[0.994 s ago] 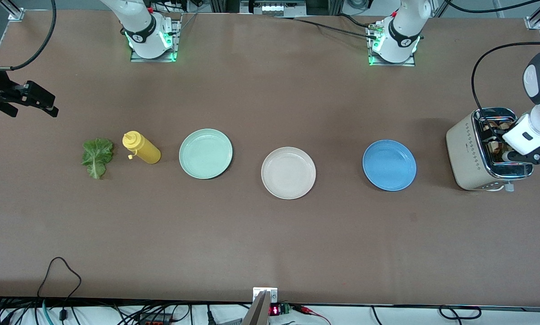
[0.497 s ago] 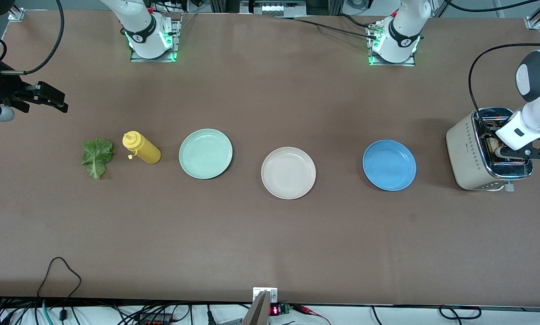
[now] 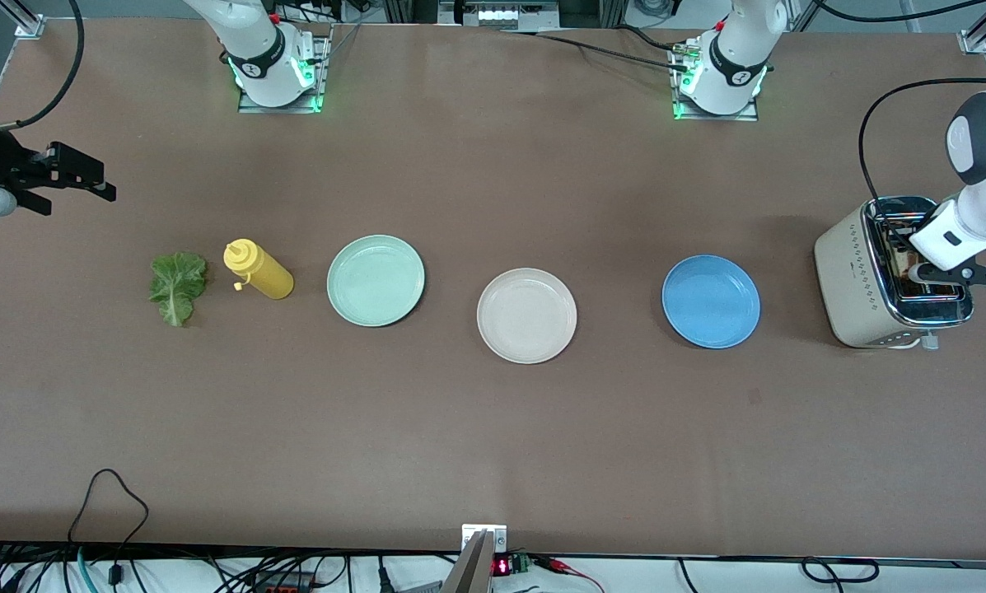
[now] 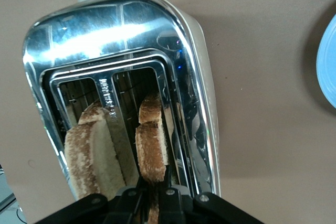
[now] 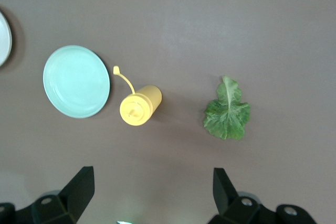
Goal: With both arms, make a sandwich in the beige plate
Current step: 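Grasp the bread slice with the left gripper and lift it out, then carry the bread to the beige plate while the right gripper reaches the bottle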
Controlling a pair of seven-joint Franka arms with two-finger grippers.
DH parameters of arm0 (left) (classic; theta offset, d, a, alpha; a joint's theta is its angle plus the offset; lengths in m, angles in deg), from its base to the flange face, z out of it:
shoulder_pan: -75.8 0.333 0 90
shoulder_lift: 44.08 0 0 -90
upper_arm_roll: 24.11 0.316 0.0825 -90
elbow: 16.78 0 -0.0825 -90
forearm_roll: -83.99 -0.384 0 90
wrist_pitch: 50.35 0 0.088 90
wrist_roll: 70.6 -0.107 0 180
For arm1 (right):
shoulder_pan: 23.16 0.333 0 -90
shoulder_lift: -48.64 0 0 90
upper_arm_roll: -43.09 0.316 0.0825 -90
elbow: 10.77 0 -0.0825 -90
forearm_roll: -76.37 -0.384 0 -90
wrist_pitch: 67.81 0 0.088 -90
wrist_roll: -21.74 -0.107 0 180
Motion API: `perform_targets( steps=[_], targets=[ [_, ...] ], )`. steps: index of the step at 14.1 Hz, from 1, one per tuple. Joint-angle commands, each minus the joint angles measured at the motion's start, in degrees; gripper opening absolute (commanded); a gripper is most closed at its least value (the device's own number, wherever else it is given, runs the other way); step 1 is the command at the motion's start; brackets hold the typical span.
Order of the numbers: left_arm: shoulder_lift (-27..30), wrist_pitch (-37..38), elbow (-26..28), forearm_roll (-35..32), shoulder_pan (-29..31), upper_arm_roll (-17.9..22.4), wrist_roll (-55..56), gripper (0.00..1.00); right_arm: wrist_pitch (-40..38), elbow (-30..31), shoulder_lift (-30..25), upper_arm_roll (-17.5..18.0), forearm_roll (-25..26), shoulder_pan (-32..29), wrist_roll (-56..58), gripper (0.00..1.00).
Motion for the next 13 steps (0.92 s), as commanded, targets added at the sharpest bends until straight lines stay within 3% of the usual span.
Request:
perform_targets(
  steps=[1,6,10,13],
  targets=[
    [1.48,2.42,-1.75,-0.89,0.73,-0.66,-1.97,0.01,1.66,3.71,-1.51,0.28,-3.14,-2.24,7.12,1.00],
    [1.13,19.63,-14.83,-0.98,-0.23,-4.08,-1.89,0.01,8.51,12.68,-2.21,0.19,-12.72,-8.39,27.58,1.00],
    [0.16,29.40,-25.21,-0.89,-0.32,-13.19,-1.54,0.01,16.15,21.19,-1.25,0.01,-26.06,-12.79,50.50,1.00],
    [-3.87,31.18,-29.18,0.25,-0.76,-20.06,-0.31,0.01,19.07,25.69,1.55,0.01,-35.56,-15.69,66.78,1.00]
  ],
)
